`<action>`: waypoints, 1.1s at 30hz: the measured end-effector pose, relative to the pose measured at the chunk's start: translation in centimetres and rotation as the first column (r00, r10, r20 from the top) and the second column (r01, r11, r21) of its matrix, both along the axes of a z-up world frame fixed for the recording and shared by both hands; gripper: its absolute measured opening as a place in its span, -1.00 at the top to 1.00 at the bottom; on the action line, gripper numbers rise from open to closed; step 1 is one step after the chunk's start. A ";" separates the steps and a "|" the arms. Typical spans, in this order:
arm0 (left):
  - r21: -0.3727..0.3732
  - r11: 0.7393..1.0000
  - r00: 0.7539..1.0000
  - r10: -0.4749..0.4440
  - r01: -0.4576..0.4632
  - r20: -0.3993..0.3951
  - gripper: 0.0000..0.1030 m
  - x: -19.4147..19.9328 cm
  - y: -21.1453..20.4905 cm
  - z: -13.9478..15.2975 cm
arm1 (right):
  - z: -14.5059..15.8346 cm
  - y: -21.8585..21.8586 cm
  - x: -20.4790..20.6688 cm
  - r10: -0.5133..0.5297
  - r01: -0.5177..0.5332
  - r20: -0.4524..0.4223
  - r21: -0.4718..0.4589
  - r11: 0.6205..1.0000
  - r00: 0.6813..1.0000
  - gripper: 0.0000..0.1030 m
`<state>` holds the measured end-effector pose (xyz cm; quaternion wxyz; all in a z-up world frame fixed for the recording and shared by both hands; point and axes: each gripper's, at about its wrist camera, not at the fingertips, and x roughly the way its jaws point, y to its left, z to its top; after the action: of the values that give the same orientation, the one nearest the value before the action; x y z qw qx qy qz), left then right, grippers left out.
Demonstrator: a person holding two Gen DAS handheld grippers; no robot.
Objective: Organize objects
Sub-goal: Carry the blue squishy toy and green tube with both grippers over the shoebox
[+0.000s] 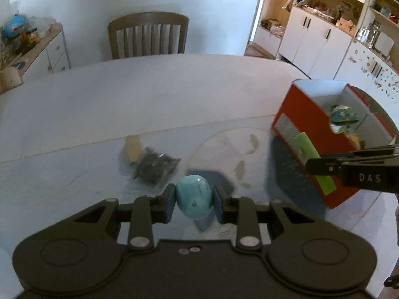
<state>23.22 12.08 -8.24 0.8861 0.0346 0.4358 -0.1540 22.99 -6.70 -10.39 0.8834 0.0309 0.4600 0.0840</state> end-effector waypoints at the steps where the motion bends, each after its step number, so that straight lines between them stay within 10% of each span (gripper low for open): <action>1: -0.001 1.000 1.000 -0.003 0.003 0.002 0.43 -0.2 -0.4 0.3 | 0.4 -0.2 -0.3 0.002 -0.002 0.004 0.000 1.000 1.000 0.69; 33: 0.004 0.986 0.981 -0.169 0.169 0.090 0.43 -2.0 -20.2 5.8 | 5.9 -18.1 -2.8 -0.029 0.026 0.114 0.027 0.999 0.993 0.69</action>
<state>21.19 -8.09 -2.39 0.8887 0.0769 0.3904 -0.2277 20.17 -24.81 -4.47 0.9090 0.0434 0.4069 0.0794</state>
